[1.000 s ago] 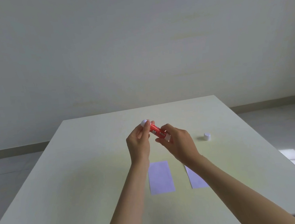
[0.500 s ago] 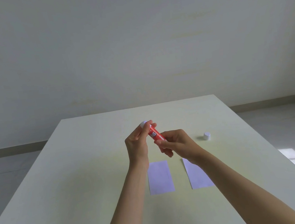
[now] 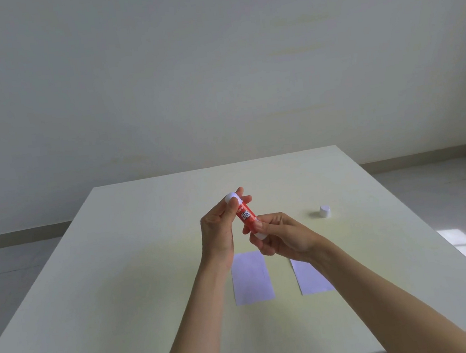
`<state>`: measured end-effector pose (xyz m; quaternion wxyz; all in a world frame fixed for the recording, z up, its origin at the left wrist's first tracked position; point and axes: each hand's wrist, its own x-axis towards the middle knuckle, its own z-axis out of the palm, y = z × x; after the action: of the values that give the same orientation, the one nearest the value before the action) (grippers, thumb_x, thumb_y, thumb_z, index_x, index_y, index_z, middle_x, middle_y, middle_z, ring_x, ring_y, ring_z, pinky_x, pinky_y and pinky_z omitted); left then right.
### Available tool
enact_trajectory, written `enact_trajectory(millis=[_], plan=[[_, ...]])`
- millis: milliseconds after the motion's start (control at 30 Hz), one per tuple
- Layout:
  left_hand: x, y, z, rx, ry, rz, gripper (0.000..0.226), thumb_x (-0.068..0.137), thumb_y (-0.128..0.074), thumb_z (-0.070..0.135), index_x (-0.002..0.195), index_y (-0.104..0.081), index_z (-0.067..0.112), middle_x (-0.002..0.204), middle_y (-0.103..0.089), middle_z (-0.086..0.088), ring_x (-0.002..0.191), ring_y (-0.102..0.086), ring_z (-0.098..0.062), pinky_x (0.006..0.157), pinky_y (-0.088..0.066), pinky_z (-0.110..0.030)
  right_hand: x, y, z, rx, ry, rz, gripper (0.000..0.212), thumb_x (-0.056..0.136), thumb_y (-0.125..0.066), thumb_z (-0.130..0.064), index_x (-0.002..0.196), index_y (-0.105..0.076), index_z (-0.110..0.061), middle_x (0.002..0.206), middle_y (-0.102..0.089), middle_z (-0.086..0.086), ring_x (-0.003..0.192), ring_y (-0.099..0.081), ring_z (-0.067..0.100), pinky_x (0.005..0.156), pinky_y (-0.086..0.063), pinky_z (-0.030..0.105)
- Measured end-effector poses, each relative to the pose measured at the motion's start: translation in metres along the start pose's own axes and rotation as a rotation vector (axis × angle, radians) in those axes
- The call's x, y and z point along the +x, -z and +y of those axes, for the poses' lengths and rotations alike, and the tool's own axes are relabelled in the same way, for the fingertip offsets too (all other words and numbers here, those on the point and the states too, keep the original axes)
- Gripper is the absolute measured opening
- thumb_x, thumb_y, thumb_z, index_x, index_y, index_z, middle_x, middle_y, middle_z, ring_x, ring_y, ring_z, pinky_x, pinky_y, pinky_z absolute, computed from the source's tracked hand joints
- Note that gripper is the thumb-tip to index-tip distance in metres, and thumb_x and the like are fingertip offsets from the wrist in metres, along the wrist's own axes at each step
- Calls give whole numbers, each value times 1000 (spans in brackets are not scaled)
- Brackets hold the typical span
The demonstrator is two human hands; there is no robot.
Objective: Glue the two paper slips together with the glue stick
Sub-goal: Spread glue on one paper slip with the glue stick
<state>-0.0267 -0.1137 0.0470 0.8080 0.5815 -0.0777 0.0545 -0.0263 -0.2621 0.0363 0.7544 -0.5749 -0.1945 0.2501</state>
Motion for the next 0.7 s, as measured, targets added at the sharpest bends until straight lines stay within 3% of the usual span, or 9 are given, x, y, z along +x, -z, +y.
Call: enact_trajectory(millis=[133,233,333,467,700], plan=[[0,5,-6,121,-26,21,45,75,-63,47,105,-71,14,101,-76,7,96,-68,-2,75,-51,-13,0,4,-2,-82,-16,21,28,91,-56,-27,95,-65,-1,71,-62,5,52,-53,19,53,-44,22],[2,25,-6,331,-21,-90,52,78,-69,40,124,-59,19,120,-67,8,108,-61,4,86,-46,-12,-7,9,-1,-173,0,111,21,94,-53,-23,104,-68,-13,77,-63,7,58,-57,19,55,-45,23],[-1,57,-11,774,20,-267,67,75,-76,36,135,-49,27,133,-56,14,125,-50,-1,99,-39,-21,-13,15,-1,-255,44,316,16,92,-60,-20,106,-62,-13,71,-63,8,53,-55,19,52,-43,24],[-14,94,-29,1414,3,-462,84,69,-75,52,142,-41,24,148,-42,8,136,-38,-8,110,-28,-22,-16,20,4,-459,54,615,11,87,-66,-16,91,-61,-7,61,-58,6,45,-47,16,46,-39,24],[-25,100,-48,1424,-23,-548,89,70,-70,59,145,-34,27,153,-33,13,143,-23,-6,116,-19,-28,-1,0,32,-921,-6,658,10,83,-63,-20,85,-66,-11,57,-53,-10,49,-45,9,48,-35,20]])
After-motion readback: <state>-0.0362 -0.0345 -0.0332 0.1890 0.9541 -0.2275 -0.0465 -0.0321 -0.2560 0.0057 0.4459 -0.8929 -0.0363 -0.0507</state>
